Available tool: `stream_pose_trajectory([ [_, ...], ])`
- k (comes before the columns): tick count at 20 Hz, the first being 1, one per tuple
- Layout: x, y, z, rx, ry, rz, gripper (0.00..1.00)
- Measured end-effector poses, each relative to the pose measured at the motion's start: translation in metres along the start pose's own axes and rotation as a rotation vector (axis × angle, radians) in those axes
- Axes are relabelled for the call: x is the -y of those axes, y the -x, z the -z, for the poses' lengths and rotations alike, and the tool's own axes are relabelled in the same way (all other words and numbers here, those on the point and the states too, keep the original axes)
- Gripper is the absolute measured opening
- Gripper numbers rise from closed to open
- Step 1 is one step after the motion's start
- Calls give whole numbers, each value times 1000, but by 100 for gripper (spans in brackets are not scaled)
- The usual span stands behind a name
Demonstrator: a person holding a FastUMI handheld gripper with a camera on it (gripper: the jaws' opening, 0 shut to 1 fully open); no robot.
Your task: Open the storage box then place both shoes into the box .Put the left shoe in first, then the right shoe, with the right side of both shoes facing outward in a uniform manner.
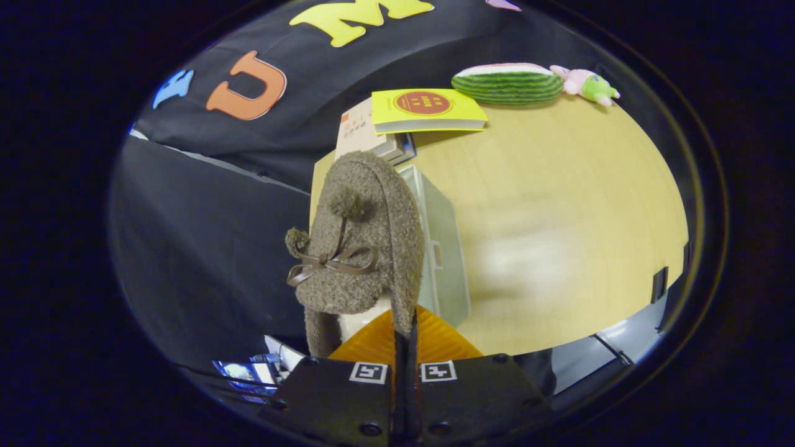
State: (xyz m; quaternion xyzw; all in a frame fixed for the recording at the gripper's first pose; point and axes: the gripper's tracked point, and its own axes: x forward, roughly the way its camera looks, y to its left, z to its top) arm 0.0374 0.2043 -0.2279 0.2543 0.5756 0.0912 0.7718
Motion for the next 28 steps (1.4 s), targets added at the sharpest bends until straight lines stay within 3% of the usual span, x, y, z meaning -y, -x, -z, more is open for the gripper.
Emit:
stream_pose_trajectory([
  [12, 8, -62, 0, -42, 9, 222, 6],
  [22, 6, -71, -18, 42, 1, 193, 19],
  [23, 4, -67, -21, 66, 18, 192, 36],
  [28, -16, -27, -43, 242, 170, 226, 80],
])
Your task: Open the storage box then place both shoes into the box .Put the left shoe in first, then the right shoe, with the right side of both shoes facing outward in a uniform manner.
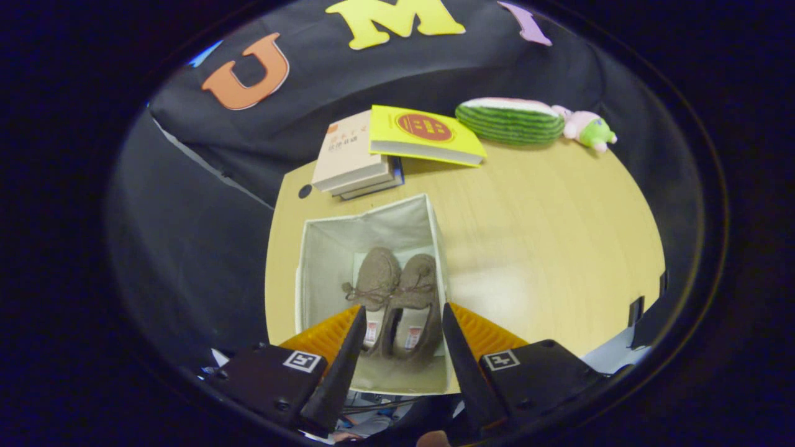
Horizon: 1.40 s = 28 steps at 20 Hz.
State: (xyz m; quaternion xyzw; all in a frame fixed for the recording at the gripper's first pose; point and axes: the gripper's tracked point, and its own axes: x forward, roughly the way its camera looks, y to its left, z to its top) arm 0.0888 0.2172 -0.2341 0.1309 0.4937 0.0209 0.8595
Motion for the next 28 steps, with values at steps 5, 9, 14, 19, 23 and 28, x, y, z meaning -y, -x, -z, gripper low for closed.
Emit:
stream_pose_trajectory([
  [5, -14, 64, -41, 247, 66, -26, 82],
  [9, -11, 122, -68, 454, 81, -26, 83],
  [14, -7, 195, -82, 719, 180, 37, 100],
  [19, -6, 233, -72, 860, 221, 29, 100],
  [23, 8, 250, -61, 902, 199, 20, 100],
  [28, 22, 255, -50, 929, 170, 31, 100],
])
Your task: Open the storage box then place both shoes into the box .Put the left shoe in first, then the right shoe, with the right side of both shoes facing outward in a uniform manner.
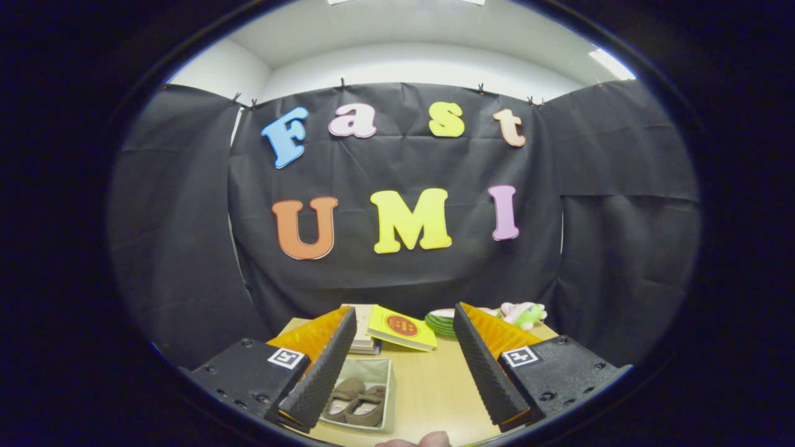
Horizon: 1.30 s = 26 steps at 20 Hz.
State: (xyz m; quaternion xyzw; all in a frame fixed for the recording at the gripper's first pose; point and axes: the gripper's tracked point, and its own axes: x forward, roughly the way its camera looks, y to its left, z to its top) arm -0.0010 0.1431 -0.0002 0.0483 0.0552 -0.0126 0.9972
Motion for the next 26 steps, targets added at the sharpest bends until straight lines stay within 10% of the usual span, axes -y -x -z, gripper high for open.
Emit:
stream_pose_trajectory([
  [26, 11, -5, 16, -60, -14, 47, 100],
])
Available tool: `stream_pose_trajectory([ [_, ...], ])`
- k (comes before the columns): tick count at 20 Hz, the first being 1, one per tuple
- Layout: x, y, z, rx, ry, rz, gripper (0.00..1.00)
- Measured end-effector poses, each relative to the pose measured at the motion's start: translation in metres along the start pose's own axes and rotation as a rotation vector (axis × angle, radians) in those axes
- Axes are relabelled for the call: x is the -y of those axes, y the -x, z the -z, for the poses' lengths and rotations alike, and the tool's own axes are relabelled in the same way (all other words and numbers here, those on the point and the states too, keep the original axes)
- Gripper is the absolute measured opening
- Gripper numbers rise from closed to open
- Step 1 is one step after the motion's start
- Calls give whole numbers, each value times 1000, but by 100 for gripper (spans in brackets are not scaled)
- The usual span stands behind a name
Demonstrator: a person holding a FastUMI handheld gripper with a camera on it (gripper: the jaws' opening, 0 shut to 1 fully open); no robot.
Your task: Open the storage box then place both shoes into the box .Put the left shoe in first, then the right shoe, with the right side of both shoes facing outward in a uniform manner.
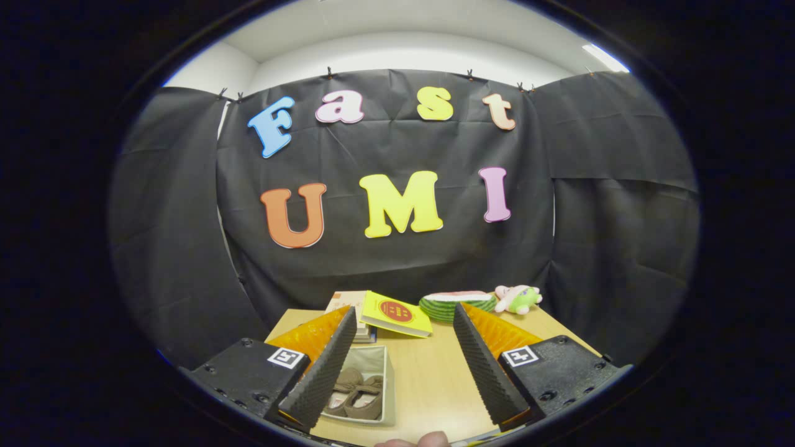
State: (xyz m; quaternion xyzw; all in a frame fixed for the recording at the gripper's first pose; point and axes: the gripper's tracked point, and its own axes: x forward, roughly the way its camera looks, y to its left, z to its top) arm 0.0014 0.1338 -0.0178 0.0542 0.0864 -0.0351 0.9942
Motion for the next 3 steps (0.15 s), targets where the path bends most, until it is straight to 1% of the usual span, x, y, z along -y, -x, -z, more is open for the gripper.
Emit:
stream_pose_trajectory([
  [3, -2, 0, -1, 7, 0, 2, 100],
])
